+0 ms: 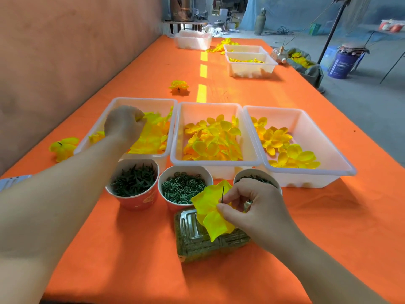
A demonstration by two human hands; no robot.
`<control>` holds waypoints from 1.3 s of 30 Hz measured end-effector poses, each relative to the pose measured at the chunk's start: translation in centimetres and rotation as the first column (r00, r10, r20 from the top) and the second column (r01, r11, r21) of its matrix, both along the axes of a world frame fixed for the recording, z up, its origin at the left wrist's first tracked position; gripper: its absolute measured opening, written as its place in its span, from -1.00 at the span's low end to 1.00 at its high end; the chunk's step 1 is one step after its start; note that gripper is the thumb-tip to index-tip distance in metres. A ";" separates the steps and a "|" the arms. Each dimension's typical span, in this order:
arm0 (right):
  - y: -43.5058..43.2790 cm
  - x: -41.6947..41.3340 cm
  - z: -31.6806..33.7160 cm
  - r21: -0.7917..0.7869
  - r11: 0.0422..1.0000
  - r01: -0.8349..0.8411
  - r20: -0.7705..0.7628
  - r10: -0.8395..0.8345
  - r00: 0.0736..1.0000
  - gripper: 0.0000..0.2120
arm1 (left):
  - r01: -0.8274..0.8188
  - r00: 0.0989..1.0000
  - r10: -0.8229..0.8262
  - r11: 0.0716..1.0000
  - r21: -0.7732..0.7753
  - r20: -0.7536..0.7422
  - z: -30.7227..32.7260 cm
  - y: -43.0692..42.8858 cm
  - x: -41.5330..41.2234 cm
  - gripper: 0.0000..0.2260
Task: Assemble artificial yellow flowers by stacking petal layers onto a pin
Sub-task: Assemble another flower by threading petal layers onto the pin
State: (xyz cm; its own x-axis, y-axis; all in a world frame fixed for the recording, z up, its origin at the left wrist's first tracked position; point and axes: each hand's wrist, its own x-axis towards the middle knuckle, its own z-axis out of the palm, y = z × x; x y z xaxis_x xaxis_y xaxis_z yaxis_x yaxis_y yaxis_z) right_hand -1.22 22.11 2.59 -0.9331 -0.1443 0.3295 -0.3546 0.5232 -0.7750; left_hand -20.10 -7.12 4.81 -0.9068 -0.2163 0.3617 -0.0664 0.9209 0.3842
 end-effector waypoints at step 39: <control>0.0 -0.4 -1.0 -0.039 0.999 0.011 0.051 -0.009 0.999 -0.75 | 0.747 0.653 -0.670 0.646 0.155 -0.354 1.1 11.4 18.8 -0.84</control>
